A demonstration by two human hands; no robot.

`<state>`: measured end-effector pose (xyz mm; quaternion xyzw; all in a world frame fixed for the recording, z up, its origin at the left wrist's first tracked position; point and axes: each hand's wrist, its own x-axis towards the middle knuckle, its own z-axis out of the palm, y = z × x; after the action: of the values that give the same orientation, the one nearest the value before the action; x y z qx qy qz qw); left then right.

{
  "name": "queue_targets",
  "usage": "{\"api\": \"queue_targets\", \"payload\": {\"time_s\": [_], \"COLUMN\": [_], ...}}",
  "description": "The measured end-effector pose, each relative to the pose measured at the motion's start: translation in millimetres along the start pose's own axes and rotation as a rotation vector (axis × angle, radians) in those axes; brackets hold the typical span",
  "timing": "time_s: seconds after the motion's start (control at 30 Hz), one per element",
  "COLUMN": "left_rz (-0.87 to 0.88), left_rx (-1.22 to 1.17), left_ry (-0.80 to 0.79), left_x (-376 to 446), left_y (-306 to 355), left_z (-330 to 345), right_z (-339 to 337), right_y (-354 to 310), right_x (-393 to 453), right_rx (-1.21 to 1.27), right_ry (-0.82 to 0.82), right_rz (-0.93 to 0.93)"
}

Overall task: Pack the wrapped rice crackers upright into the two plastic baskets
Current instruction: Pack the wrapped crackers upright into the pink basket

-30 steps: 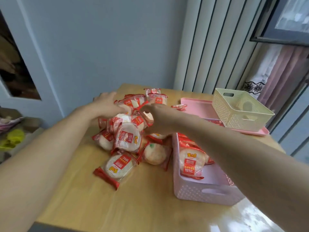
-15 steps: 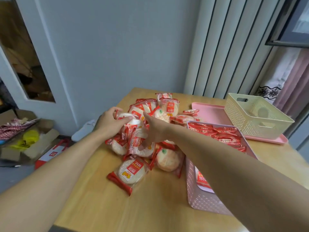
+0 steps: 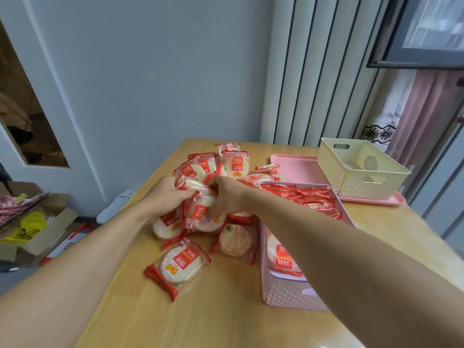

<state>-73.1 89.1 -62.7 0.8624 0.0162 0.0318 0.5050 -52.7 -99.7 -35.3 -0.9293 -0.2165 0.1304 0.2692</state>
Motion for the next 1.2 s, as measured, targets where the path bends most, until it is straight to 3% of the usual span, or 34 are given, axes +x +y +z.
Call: {"api": "queue_targets", "payload": {"time_s": [0.13,0.27,0.4,0.53,0.63,0.83,0.97,1.2], "left_rz": [0.146,0.302,0.307,0.242,0.174,0.191,0.135,0.13], "left_rx": [0.001,-0.334,-0.716,-0.806,-0.78,-0.4,-0.385,-0.354], "left_ry": [0.149,0.198,0.081,-0.098,-0.173,-0.091,-0.112,-0.01], "left_x": [-8.7,-16.7,-19.4,-23.9,-25.2,-24.9,-22.9,4.8], "left_y": [29.2,76.4,121.7,141.3,140.1,114.4,102.4,96.3], "left_z": [-1.1,1.0,37.2,91.6,131.4,161.3,164.6,158.2], "right_z": [-24.9,-73.7,-116.2,-128.9,-123.9,-81.8,-64.8,-65.5], "right_y": [-4.6,-18.5,-0.5,36.5,72.1,119.4,126.3,128.5], "right_x": [-13.2,-48.4,-96.8,-136.3,-157.4,-159.3,-145.2,-107.7], "right_rx": [0.055,0.081,0.322,0.505,0.589,0.774,0.808,0.785], "right_ry": [0.148,0.311,0.358,0.458,0.506,0.435,0.449,0.451], "right_rz": [-0.121,-0.254,-0.3,-0.221,-0.136,-0.036,-0.014,-0.05]}}
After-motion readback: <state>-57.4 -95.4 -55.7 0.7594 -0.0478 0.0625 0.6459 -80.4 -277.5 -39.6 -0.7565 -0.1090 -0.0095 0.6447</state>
